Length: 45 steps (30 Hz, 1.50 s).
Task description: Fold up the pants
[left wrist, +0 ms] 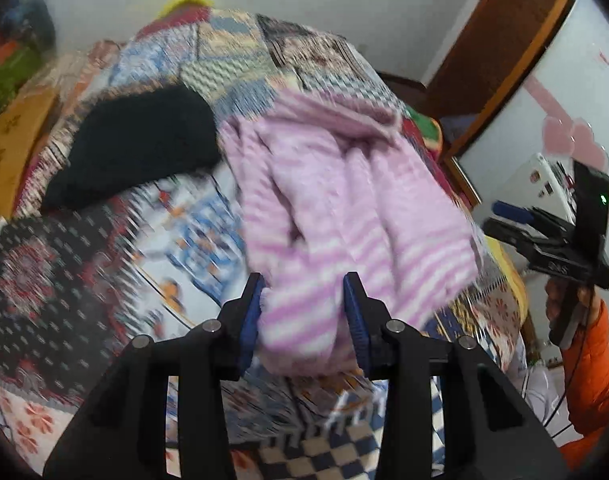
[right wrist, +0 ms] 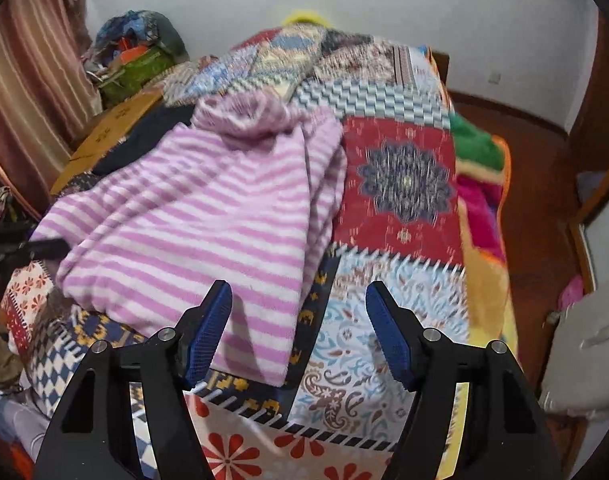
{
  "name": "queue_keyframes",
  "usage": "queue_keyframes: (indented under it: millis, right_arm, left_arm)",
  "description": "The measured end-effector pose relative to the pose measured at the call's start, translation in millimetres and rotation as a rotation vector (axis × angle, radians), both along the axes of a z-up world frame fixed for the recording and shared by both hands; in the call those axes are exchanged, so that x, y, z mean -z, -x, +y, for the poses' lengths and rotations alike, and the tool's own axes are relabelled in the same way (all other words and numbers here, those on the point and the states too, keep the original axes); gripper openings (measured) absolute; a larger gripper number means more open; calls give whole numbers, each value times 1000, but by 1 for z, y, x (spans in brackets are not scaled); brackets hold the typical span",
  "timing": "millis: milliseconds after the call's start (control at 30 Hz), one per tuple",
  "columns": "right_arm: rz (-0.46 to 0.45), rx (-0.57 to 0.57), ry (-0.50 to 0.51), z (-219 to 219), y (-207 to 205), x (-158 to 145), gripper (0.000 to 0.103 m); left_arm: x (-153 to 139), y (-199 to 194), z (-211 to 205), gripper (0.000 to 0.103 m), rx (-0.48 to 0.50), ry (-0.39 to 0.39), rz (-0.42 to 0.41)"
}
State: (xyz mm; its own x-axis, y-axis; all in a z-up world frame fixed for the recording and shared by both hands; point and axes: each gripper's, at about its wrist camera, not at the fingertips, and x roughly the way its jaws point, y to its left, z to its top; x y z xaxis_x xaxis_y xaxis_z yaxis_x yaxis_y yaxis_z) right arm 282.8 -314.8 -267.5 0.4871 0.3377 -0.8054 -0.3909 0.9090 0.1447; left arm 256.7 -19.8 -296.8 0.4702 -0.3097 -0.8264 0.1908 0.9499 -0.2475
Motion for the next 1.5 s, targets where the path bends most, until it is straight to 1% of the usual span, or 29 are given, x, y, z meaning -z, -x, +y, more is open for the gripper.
queue_keyframes:
  millis: [67, 133, 167, 200, 267, 300, 367, 400, 467, 567, 633, 667, 733, 767, 833, 900, 967, 1000, 1067, 1100, 1167, 1233, 1300, 1367, 1500]
  right_arm:
    - [-35, -5, -14, 2, -4, -11, 66]
    - [-58, -12, -18, 6, -16, -15, 66]
    - [-65, -18, -19, 9, -22, -17, 66]
    - [-70, -25, -20, 13, -29, -17, 66]
    - [-75, -40, -21, 21, -43, -14, 66]
    - [-76, -47, -18, 25, -50, -13, 66]
    - [-63, -62, -20, 33, -70, -5, 66]
    - [-48, -66, -26, 35, -77, -1, 66]
    - [-9, -77, -38, 41, -97, 10, 66]
    - [41, -102, -26, 52, -124, 26, 66]
    - [67, -120, -16, 60, -142, 33, 66]
    - [61, -121, -12, 62, -149, 34, 66]
    - [37, -112, -27, 64, -163, 30, 66]
    - [17, -90, -51, 62, -169, 26, 66]
    - [-13, -37, -84, 56, -179, 20, 66]
    - [-30, 16, -106, 49, -186, 17, 66]
    - [-9, 28, -139, 41, -185, 18, 66]
    - [-1, 27, -150, 37, -181, 17, 66]
    - [5, 20, -153, 30, -169, 14, 66]
    - [6, 14, -152, 29, -165, 12, 66]
    - [8, 0, -152, 23, -149, 5, 66]
    - [7, -15, -149, 20, -136, -2, 66]
    - [5, -31, -147, 19, -125, -7, 66]
    - [1, -52, -144, 20, -109, -16, 66]
    - [19, -71, -144, 20, -90, -16, 66]
  left_arm:
    - [-10, -12, 4, 39, -12, -23, -30]
    - [-21, -26, 6, 40, -10, -32, -64]
    - [-24, -34, 5, 43, -2, -34, -77]
    - [-26, -44, 3, 45, 8, -42, -87]
    - [-23, -65, -3, 46, 31, -70, -92]
    - [-18, -78, -8, 46, 51, -80, -85]
    - [-3, -105, -17, 46, 89, -79, -46]
    - [9, -122, -23, 46, 114, -74, -11]
    - [29, -146, -32, 46, 147, -97, 35]
    - [50, -174, -43, 46, 175, -137, 70]
    - [61, -192, -47, 46, 208, -127, 107]
    - [63, -200, -49, 46, 215, -125, 113]
    - [65, -216, -50, 46, 205, -131, 98]
    - [62, -223, -48, 46, 181, -129, 81]
    - [60, -233, -37, 46, 117, -119, 61]
    - [61, -244, -19, 46, 35, -80, 78]
    - [61, -244, -3, 46, -13, -44, 95]
    - [58, -240, 2, 46, -19, -42, 88]
    - [50, -231, 6, 46, -30, -71, 59]
    - [43, -222, 8, 46, -32, -84, 38]
    - [31, -208, 11, 46, -22, -73, 14]
    - [18, -191, 11, 46, -12, -60, 4]
    - [12, -172, 10, 46, 9, -41, -1]
    - [13, -156, 7, 46, 33, -28, 13]
    - [25, -133, -6, 46, 76, -25, 53]
